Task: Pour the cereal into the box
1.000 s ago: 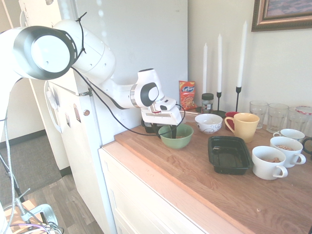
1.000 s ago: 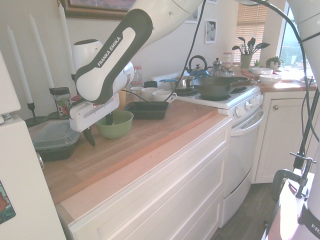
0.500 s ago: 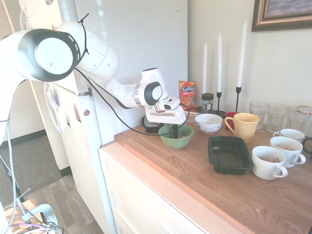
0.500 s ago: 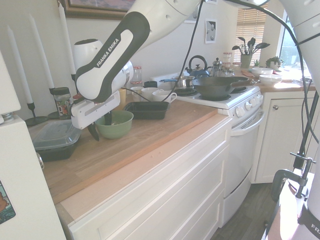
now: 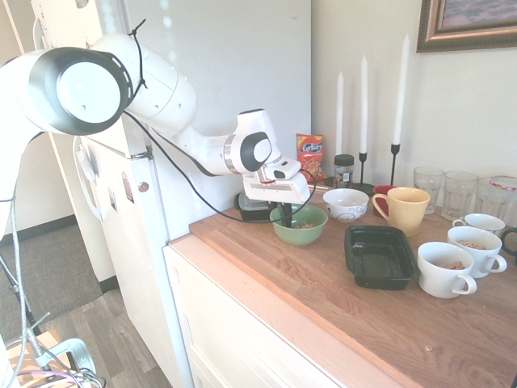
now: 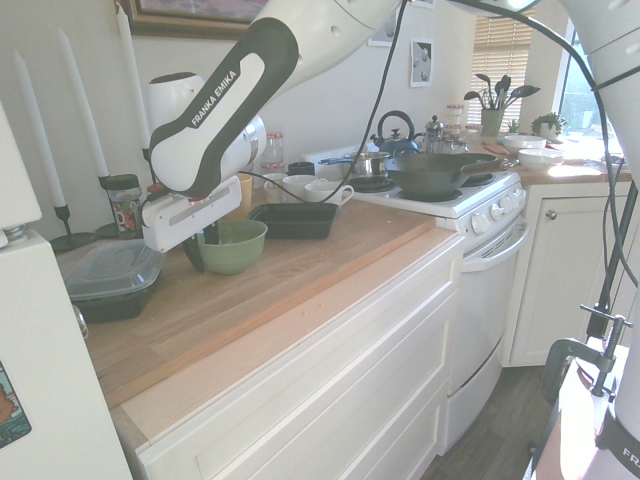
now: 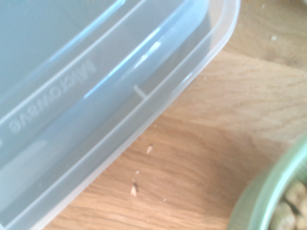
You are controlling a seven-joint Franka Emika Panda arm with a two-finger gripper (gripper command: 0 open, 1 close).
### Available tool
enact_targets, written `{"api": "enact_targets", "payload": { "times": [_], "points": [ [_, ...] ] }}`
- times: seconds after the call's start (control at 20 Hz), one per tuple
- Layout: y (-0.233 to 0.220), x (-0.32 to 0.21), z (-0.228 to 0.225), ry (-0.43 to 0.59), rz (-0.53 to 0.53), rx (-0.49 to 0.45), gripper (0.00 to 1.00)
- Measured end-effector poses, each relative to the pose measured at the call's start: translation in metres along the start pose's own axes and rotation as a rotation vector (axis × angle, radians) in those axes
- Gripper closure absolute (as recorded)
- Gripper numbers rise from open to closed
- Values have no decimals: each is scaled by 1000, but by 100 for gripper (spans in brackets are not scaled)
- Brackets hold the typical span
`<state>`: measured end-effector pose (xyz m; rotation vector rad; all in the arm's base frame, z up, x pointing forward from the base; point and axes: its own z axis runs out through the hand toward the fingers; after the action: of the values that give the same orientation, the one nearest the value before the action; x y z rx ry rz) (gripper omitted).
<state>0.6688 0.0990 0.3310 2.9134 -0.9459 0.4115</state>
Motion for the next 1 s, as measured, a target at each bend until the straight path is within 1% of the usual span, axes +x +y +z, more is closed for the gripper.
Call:
{"api": "enact_targets", "payload": {
  "times": [0.2,0.5,0.6,0.7,0.85,1.0],
  "points": [
    [0,6,-18,5,17,15,100],
    [-2,11,-31,-16,51,38,100],
    [1,21,-49,-19,65,65,100],
    [8,33,-76,-36,73,112,100],
    [31,55,-117,-85,96,171,100],
    [56,77,-135,-148,139,214,100]
  ]
}}
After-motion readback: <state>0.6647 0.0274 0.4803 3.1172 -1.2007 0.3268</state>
